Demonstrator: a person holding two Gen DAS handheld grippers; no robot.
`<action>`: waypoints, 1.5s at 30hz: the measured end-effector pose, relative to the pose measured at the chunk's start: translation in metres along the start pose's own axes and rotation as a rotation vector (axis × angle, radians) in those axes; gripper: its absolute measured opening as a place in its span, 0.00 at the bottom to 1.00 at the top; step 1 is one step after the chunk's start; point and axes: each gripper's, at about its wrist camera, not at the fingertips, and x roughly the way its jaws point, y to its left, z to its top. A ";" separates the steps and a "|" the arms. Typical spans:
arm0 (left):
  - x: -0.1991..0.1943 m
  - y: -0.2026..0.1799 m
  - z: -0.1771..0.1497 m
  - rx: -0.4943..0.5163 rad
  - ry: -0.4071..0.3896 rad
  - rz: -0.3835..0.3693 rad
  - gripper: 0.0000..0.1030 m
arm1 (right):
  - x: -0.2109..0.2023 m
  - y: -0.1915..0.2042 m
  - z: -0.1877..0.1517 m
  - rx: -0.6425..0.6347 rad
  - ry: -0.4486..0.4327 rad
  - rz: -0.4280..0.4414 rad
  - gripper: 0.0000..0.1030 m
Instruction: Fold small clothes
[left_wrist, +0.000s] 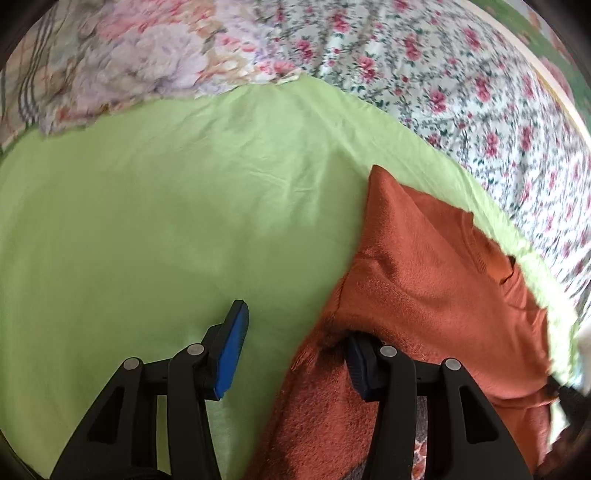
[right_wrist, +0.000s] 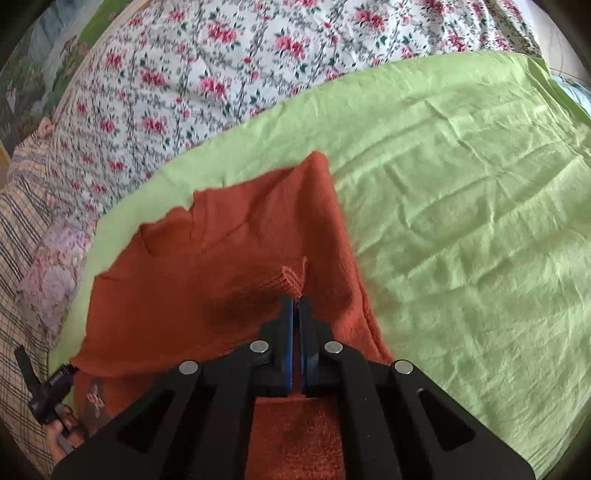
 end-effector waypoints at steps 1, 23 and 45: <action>0.000 0.004 0.001 -0.021 0.005 -0.016 0.49 | 0.003 0.000 -0.003 -0.015 0.018 -0.002 0.03; 0.064 -0.091 0.056 0.316 0.210 -0.147 0.41 | 0.004 0.054 -0.018 -0.123 0.070 0.131 0.04; -0.082 0.007 -0.058 0.192 0.155 -0.133 0.52 | -0.099 -0.008 -0.085 0.024 0.091 0.083 0.23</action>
